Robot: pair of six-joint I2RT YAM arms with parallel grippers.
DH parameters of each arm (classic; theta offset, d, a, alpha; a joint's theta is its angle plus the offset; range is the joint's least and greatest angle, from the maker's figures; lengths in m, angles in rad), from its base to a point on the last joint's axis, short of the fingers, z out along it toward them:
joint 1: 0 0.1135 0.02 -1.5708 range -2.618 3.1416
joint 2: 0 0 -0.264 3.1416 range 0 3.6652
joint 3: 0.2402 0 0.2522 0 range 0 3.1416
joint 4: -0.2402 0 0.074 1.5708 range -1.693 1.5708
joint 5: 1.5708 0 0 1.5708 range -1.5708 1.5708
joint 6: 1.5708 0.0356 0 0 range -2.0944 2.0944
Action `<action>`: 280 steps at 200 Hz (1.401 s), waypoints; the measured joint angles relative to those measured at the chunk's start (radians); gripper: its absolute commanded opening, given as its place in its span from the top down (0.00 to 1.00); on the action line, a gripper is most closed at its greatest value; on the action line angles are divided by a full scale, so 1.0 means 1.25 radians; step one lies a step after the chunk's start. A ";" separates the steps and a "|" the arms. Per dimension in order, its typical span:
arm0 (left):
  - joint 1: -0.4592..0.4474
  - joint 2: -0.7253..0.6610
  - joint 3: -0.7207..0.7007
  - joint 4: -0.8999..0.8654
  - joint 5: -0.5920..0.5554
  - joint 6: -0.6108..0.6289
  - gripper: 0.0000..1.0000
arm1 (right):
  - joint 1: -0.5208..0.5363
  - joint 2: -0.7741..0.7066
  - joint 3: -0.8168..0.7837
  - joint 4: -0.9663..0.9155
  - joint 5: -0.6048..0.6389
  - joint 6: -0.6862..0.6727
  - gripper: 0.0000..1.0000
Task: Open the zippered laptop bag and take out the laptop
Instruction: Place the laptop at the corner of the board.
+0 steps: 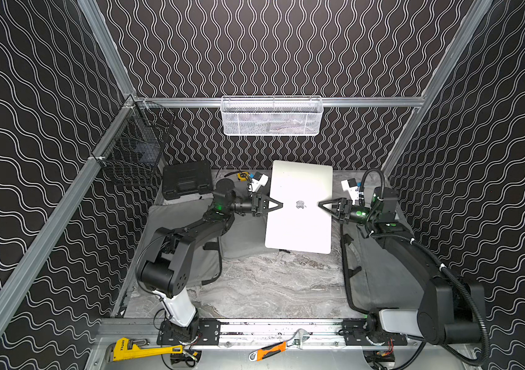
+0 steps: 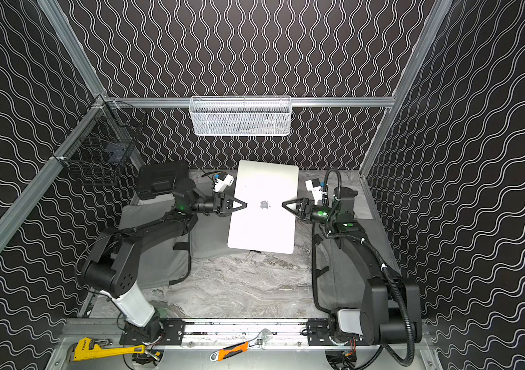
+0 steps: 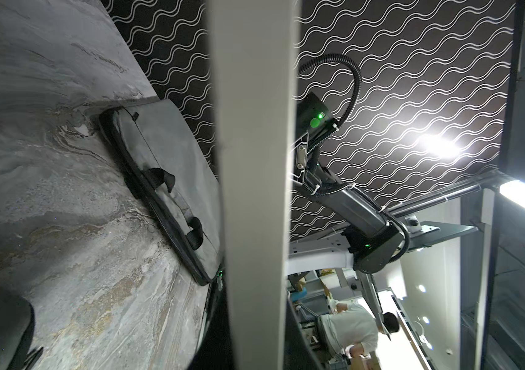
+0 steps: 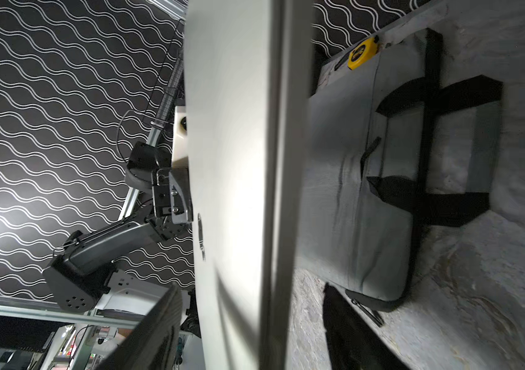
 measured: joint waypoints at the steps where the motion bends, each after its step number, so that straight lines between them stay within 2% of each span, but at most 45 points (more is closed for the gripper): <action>1: 0.000 0.003 0.000 0.009 0.001 -0.007 1.00 | 0.002 0.000 -0.003 0.007 0.000 0.004 0.50; 27: 0.001 0.054 0.009 0.166 0.020 -0.136 1.00 | 0.046 -0.005 -0.066 0.161 0.005 0.089 0.79; 40: 0.004 0.065 0.009 0.207 0.031 -0.166 1.00 | 0.059 -0.005 -0.090 0.246 0.010 0.149 0.88; 55: 0.009 0.057 0.002 0.215 0.033 -0.156 1.00 | 0.072 0.001 -0.106 0.337 0.013 0.212 0.97; 71: 0.012 0.020 -0.002 0.134 0.027 -0.094 0.73 | 0.081 0.012 -0.125 0.420 0.016 0.262 1.00; 87: 0.013 -0.032 0.006 -0.042 -0.005 0.034 0.50 | 0.090 0.023 -0.146 0.493 0.037 0.294 1.00; 103: 0.012 -0.077 0.053 -0.273 -0.038 0.198 0.35 | 0.092 0.038 -0.163 0.525 0.061 0.326 1.00; 115: 0.009 -0.098 0.096 -0.452 -0.084 0.331 0.28 | 0.082 0.045 -0.169 0.542 0.066 0.345 1.00; 137: 0.014 -0.129 0.145 -0.686 -0.177 0.516 0.25 | 0.047 0.057 -0.185 0.555 0.088 0.382 1.00; 165: 0.027 -0.179 0.141 -0.835 -0.254 0.634 0.24 | 0.006 0.078 -0.194 0.513 0.211 0.412 1.00; 186: 0.042 -0.235 0.118 -0.895 -0.316 0.676 0.24 | -0.011 0.089 -0.194 0.474 0.311 0.414 1.00; 230: 0.064 -0.358 0.055 -0.977 -0.437 0.734 0.26 | -0.049 0.128 -0.154 0.397 0.452 0.376 1.00; 280: 0.069 -0.415 -0.040 -0.990 -0.457 0.737 0.33 | -0.060 0.255 -0.061 0.407 0.663 0.356 1.00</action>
